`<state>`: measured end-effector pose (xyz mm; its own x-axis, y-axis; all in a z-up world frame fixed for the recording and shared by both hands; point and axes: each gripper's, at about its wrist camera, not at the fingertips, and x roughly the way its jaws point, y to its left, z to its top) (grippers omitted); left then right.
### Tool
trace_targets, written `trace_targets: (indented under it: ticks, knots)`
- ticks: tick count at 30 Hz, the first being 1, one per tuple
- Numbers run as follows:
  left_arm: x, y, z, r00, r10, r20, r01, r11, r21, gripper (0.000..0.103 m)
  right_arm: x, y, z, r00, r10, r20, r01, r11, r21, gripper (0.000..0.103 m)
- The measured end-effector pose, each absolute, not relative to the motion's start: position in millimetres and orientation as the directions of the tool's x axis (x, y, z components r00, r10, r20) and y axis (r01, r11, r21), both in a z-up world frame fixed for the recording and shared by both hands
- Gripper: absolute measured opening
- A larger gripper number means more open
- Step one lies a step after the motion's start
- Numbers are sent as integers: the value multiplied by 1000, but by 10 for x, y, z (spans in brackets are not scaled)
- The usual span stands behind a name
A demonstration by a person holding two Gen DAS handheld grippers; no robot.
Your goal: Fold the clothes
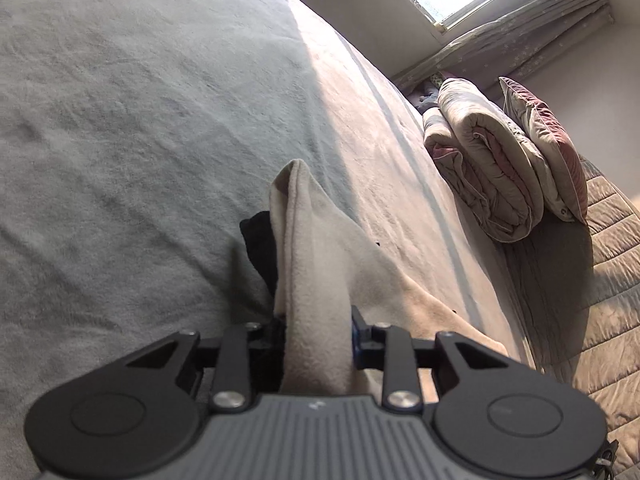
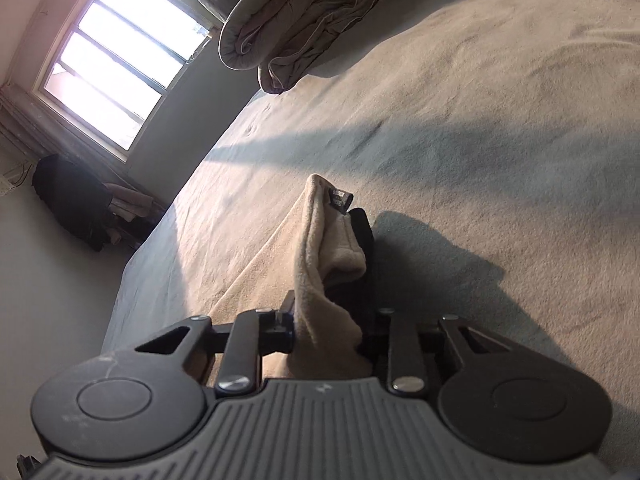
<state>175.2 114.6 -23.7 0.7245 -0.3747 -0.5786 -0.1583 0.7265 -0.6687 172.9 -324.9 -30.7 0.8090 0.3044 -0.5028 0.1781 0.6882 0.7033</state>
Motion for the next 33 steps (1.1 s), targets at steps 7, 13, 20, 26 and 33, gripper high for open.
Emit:
trace_targets:
  ticks: [7,13,20,26,33]
  knots:
    - [1253,1280,-7,696,-402,-595,-151,728,-669,29,1381,-3141,-59,769,330,-548,163,727,667,28]
    - [736,1397,55,677,-409,-611,-134,749,-649,29,906,-3072,-41,722,354,-595,173,740,650,28]
    - [226,1472,-22,652,-422,-630,-132,755,-642,29,442,-3007,-22,688,367,-627,176,753,634,28]
    - [-30,1509,-337,646,-406,-646,-126,779,-615,34,211,-2960,-93,660,355,-662,154,799,581,29]
    - [-174,1563,-357,675,-384,-630,-19,844,-536,47,76,-3040,-244,666,334,-667,90,852,516,35]
